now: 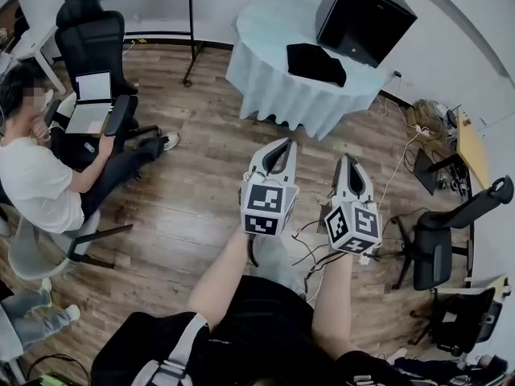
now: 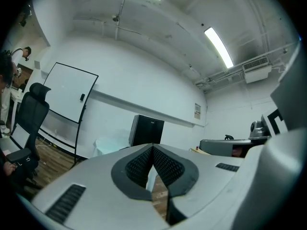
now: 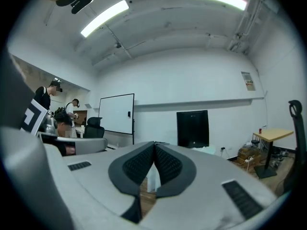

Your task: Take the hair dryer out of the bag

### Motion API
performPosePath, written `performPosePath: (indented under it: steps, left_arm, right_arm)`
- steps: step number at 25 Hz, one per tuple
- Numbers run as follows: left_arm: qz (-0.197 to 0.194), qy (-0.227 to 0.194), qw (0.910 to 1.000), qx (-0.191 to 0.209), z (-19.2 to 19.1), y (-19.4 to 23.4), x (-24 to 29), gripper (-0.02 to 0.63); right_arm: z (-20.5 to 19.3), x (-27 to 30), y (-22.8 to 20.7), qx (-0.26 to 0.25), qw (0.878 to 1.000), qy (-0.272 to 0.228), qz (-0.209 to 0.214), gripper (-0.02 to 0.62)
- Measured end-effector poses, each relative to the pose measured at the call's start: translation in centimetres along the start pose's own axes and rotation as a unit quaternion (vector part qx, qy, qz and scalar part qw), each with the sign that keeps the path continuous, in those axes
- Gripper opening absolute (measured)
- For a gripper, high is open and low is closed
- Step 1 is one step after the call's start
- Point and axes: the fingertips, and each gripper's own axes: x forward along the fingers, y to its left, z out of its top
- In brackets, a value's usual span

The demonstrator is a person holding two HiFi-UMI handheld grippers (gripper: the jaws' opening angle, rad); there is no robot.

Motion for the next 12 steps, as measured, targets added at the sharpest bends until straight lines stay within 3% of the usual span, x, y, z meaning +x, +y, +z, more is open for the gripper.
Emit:
performPosePath:
  steps: [5, 12]
  left_arm:
    - [0.018, 0.016, 0.9997, -0.011, -1.2, 2.1, 4.2, 0.012]
    - [0.031, 0.028, 0.9990, -0.018, -1.4, 3.6, 11.7, 0.012]
  right_arm:
    - [-1.0, 4.6, 0.4, -0.007, 0.999, 0.008, 0.033, 0.006]
    - [0.9, 10.9, -5.3, 0.031, 0.999, -0.028, 0.023, 0.006]
